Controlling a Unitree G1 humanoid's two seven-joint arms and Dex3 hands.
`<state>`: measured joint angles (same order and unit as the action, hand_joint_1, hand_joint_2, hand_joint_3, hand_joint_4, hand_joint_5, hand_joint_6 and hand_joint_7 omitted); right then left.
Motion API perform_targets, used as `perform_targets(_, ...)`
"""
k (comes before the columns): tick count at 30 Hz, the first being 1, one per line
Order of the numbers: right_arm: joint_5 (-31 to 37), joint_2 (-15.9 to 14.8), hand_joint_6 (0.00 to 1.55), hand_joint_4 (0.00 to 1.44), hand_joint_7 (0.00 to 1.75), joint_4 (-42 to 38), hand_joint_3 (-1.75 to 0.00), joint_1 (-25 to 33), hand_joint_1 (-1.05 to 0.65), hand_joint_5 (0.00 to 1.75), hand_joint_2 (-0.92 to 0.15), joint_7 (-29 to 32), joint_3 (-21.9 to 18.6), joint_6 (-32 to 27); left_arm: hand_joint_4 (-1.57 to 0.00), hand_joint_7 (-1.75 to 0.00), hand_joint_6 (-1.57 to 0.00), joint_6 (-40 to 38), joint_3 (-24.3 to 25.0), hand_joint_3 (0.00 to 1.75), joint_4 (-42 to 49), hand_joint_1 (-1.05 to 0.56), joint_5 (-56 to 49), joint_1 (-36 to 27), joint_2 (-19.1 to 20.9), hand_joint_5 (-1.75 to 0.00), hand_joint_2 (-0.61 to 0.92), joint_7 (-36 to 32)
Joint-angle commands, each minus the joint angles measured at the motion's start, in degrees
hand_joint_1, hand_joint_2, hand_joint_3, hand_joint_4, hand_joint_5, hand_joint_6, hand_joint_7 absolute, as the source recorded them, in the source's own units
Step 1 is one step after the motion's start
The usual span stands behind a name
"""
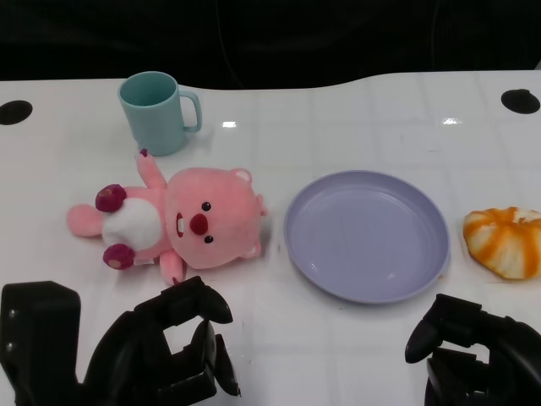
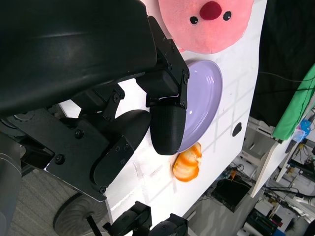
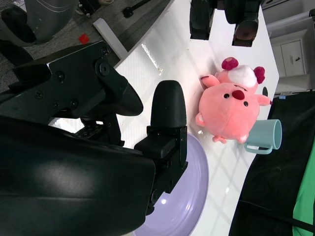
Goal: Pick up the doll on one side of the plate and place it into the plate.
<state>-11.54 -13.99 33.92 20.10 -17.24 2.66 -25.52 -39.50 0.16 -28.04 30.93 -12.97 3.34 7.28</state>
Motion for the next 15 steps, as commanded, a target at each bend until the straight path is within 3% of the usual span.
perform_targets(1, -0.11, -0.26, 0.49, 0.66, 1.61, -0.53, -1.21, -0.23, -0.02, 1.75, -0.65, -0.09, -0.09, 0.76, -0.84, -1.55, -0.78, 1.05, 0.45, 1.36, -0.40, -0.12, -0.10, 0.07, 0.44, -1.69, 0.49, 0.58)
perform_targets(3, -0.08, -0.19, 0.49, 0.66, 1.61, -0.41, -1.21, -0.26, -0.02, 1.75, -0.66, 0.06, -0.04, 0.42, -0.87, -1.34, -0.84, 1.71, 0.43, 1.31, -0.36, -0.12, 0.03, -0.10, 0.25, -1.56, 0.51, 0.92)
perform_targets(6, -0.05, -0.13, 0.49, 0.65, 1.60, -0.15, -1.20, -0.30, -0.02, 1.75, -0.66, 0.26, 0.07, 0.02, -0.84, -1.17, -0.84, 2.30, 0.54, 1.26, -0.56, -0.14, 0.24, -0.18, 0.20, -1.48, 0.52, 1.05)
perform_targets(15, -0.12, 0.01, 0.48, 0.66, 1.60, -0.51, -1.19, -0.43, -0.03, 1.75, -0.66, 0.15, 0.27, 0.54, -0.69, -1.00, -0.72, 4.00, 1.89, 1.07, -1.14, -0.23, 0.96, 0.82, -0.68, -1.42, 0.48, 0.92)
